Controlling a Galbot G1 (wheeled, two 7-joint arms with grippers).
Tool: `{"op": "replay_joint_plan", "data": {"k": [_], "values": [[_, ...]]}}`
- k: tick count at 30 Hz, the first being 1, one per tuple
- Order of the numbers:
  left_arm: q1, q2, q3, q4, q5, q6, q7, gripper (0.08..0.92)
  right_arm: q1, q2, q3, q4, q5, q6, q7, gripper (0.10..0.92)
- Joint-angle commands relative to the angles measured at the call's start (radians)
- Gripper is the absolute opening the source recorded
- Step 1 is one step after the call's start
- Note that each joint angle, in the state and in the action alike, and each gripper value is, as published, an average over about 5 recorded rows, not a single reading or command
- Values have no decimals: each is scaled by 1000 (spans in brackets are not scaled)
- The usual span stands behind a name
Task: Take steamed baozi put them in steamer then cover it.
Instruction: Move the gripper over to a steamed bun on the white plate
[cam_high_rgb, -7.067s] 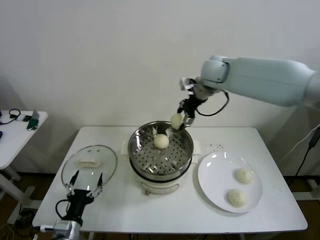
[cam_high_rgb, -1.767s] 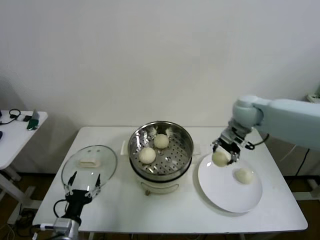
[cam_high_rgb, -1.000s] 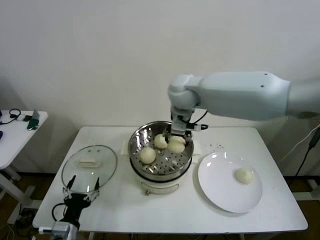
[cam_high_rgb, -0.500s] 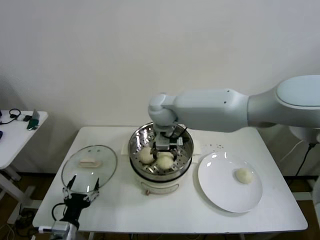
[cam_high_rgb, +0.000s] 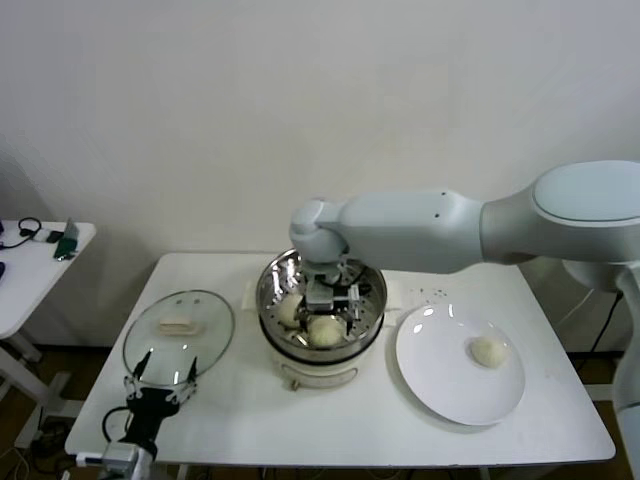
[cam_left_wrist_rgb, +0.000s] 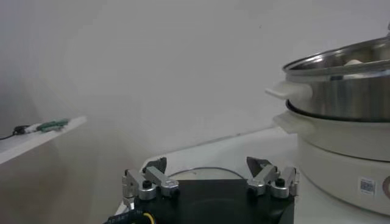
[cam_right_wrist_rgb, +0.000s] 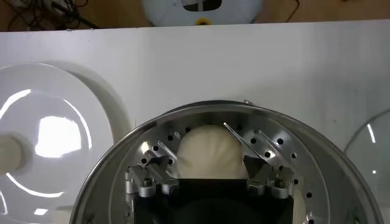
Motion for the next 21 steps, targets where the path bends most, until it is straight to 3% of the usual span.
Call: {"op": "replay_joint_plan", "data": {"k": [1,10,21], "values": [[-3,1,-1,1,-1,0,-1,823,33,-22,23,-2,19,-2,0,823],[-12,3,4,-1,-2,2,-2,823,167,-215,28,-2,119,-102,4,823],[-20,10,3,-8,-13,1,-2,823,170,-626,-54,43,491,-473,152,823]]}}
